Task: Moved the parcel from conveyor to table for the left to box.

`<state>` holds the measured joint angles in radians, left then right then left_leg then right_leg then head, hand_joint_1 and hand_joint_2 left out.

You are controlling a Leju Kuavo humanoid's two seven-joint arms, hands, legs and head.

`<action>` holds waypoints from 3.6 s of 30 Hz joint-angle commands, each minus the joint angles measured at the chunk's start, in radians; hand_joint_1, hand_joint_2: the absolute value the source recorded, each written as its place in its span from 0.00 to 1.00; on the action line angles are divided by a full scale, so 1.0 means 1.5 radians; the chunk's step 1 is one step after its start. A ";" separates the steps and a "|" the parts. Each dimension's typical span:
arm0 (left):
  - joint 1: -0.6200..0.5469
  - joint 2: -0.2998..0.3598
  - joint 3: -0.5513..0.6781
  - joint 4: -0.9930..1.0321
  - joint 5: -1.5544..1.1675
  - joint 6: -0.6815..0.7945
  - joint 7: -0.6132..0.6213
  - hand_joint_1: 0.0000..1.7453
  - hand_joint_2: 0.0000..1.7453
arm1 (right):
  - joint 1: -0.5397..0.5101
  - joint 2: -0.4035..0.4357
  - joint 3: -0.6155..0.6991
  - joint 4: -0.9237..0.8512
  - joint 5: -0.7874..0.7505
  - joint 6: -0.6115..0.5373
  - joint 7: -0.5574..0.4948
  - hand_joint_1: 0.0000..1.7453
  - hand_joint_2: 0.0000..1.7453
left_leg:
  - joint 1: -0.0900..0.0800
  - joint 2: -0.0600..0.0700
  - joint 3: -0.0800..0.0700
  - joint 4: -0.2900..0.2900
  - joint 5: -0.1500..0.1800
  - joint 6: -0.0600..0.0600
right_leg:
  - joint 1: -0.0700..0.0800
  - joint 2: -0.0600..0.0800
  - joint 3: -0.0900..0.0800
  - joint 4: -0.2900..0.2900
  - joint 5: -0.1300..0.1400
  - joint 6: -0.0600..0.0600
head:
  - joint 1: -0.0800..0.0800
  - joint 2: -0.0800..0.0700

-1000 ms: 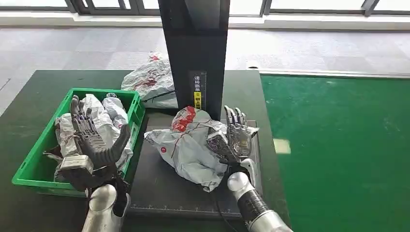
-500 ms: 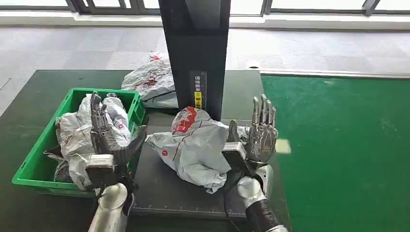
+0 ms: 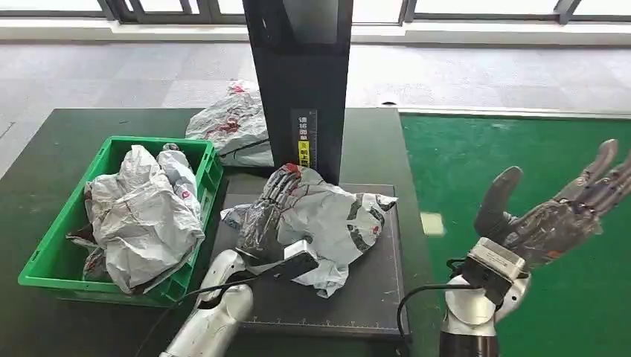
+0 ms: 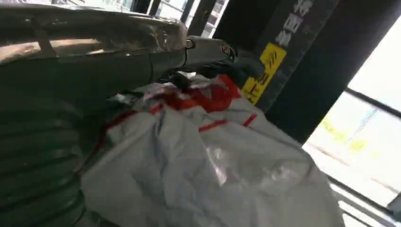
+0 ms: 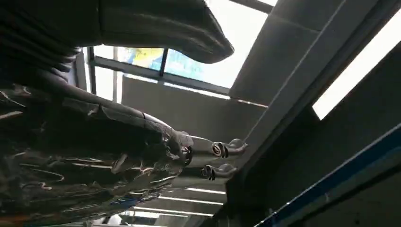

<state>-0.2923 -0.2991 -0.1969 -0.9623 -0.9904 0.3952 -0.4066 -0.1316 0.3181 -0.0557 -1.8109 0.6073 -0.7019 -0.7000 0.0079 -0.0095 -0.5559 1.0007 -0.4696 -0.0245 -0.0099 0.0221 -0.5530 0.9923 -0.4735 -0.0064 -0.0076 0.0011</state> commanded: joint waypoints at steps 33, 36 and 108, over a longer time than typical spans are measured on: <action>-0.116 -0.008 -0.084 0.334 -0.194 -0.073 0.169 0.00 1.00 | 0.042 0.021 -0.084 -0.054 -0.019 0.003 0.001 0.00 0.00 | 0.000 -0.002 0.002 -0.002 0.001 0.000 | 0.000 -0.003 0.003 -0.002 0.000 0.000 | 0.000 0.000; -0.120 -0.009 -0.093 0.355 -0.225 -0.090 0.207 1.00 1.00 | 0.044 0.021 -0.084 -0.056 -0.023 0.003 0.001 0.00 0.00 | 0.000 -0.002 0.003 -0.002 0.001 0.001 | 0.000 -0.003 0.004 -0.002 0.000 0.000 | 0.000 0.000; -0.122 0.091 0.340 0.137 -0.387 0.202 0.498 0.00 1.00 | 0.057 0.021 -0.109 0.044 0.021 0.003 0.001 0.00 1.00 | 0.000 -0.004 0.000 -0.001 0.001 0.002 | 0.000 -0.004 0.002 -0.001 0.000 0.002 | 0.000 0.000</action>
<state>-0.3874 -0.2674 0.4806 -1.0425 -1.5389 0.6962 0.2186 -0.0934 0.3124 -0.1579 -1.7926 0.6249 -0.7004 -0.6989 0.0078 -0.0115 -0.5573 1.0005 -0.4692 -0.0211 -0.0099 0.0202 -0.5529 0.9927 -0.4738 -0.0032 -0.0076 0.0011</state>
